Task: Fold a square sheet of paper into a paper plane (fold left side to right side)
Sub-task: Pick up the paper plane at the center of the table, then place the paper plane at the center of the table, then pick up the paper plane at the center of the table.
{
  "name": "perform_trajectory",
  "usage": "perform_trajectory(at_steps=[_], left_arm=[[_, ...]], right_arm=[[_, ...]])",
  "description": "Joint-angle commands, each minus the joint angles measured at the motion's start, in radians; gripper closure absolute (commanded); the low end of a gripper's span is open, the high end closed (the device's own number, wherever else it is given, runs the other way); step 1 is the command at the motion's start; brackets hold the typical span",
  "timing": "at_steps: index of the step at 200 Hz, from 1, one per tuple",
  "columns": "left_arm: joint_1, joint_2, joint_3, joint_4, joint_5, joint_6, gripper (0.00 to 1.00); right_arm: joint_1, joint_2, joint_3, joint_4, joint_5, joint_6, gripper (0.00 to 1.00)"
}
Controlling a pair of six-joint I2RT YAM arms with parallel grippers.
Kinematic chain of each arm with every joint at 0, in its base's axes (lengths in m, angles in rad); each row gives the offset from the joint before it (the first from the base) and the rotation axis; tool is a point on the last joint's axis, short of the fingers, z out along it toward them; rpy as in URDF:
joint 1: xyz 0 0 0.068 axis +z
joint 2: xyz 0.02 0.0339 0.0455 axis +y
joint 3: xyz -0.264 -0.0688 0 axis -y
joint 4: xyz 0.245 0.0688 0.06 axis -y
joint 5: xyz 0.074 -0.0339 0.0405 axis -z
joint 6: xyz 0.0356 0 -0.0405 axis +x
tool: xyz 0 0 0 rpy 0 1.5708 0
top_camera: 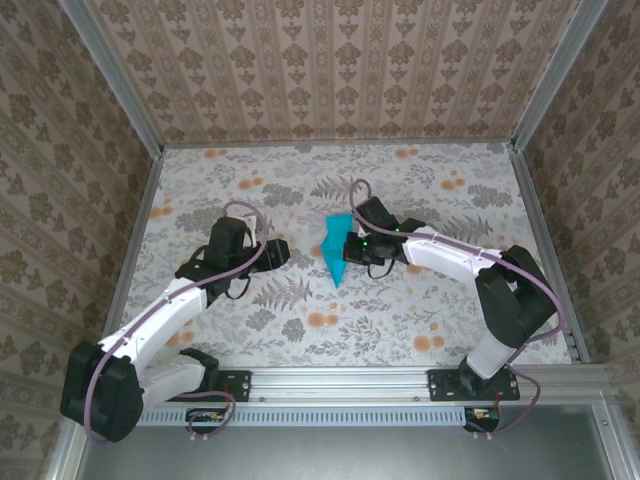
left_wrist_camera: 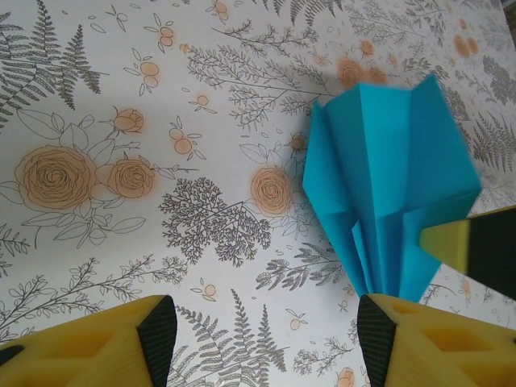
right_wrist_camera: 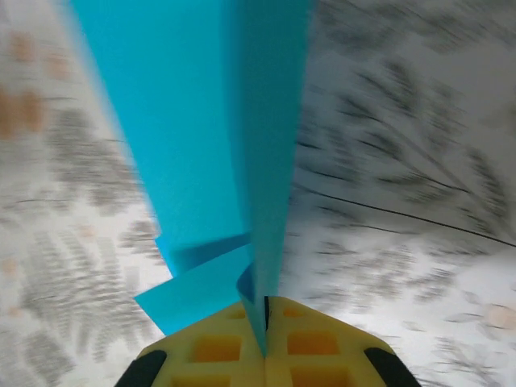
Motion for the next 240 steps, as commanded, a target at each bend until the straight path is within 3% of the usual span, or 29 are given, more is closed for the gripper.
perform_trajectory(at_steps=[1,50,68,103,143,212,240], left_arm=[[0.007,-0.009,0.022,-0.022,-0.011,0.001,0.35],[0.027,-0.012,0.053,-0.052,-0.018,0.01,0.32],[0.034,-0.013,0.06,-0.055,-0.025,0.017,0.3],[0.037,-0.018,0.066,-0.04,-0.034,0.02,0.25],[0.041,-0.023,0.063,-0.041,-0.03,0.032,0.23],[0.066,-0.061,0.024,-0.043,-0.032,0.032,0.2],[0.074,-0.06,0.02,-0.045,-0.027,0.033,0.2]], right_arm=[[-0.034,0.016,-0.053,0.012,-0.016,-0.001,0.85],[-0.045,-0.066,0.039,-0.278,0.212,-0.101,0.61],[-0.032,-0.102,0.082,-0.356,0.247,-0.132,0.57],[0.052,-0.138,0.12,-0.376,0.222,-0.112,0.45],[0.089,-0.051,0.103,-0.299,0.158,-0.031,0.34],[0.132,0.111,0.23,-0.332,0.189,-0.074,0.32],[0.132,0.151,0.251,-0.348,0.207,-0.072,0.37]])
